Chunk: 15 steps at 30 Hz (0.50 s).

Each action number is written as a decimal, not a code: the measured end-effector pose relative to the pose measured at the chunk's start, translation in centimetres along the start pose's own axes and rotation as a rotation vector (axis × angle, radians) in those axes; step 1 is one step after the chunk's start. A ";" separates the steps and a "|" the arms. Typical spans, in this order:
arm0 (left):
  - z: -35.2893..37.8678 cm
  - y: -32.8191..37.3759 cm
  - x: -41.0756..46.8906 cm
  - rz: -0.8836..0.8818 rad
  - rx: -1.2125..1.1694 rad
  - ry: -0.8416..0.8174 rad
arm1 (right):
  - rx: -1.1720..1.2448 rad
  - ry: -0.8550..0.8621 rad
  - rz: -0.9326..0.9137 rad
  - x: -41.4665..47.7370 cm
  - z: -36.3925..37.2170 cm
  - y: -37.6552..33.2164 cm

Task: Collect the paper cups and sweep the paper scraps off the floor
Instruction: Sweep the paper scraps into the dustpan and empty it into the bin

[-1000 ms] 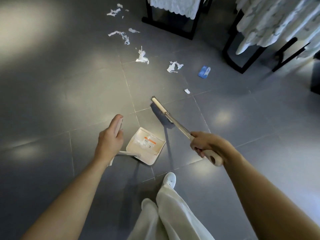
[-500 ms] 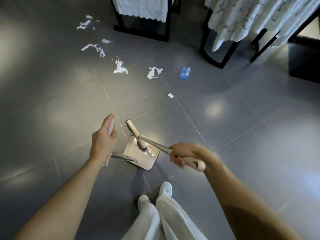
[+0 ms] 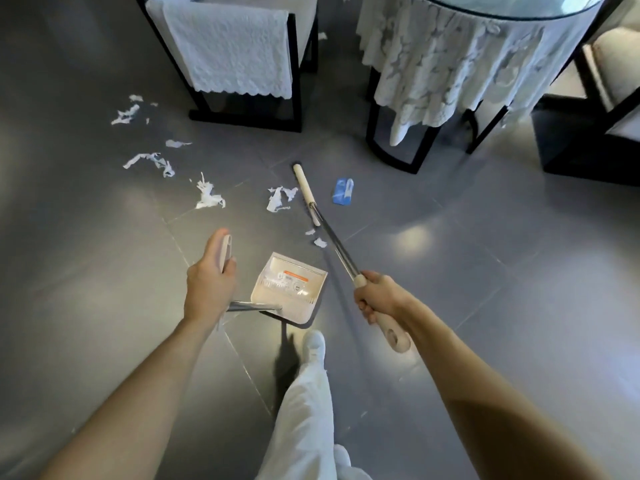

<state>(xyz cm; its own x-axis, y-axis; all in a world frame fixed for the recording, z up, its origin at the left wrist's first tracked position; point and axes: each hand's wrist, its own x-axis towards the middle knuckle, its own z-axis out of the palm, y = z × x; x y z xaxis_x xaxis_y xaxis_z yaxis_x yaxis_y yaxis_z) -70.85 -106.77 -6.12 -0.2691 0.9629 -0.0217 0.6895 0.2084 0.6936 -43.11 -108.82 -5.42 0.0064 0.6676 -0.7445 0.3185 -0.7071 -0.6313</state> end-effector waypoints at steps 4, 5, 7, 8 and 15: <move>3.0 1.0 7.1 -0.037 -0.017 -0.072 | -0.011 0.076 0.065 7.3 -2.9 -4.7; 3.6 1.4 8.8 -0.048 -0.025 -0.084 | -0.029 0.079 0.091 9.0 -3.5 -5.7; 4.4 2.1 12.0 -0.057 -0.021 -0.111 | -0.131 0.080 0.140 11.8 -4.5 -7.0; 4.7 2.5 13.5 -0.060 -0.010 -0.130 | -0.182 0.075 0.169 12.8 -4.7 -7.5; 6.9 5.1 19.6 -0.062 0.012 -0.189 | -0.235 -0.086 0.299 15.2 -6.3 -9.4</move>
<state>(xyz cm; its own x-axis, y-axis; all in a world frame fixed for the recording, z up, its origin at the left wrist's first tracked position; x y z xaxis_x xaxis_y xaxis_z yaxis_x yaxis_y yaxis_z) -67.94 -85.69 -7.97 -0.1808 0.9630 -0.1997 0.6842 0.2690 0.6779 -40.03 -90.53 -9.42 0.0557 0.4115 -0.9097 0.5235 -0.7879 -0.3244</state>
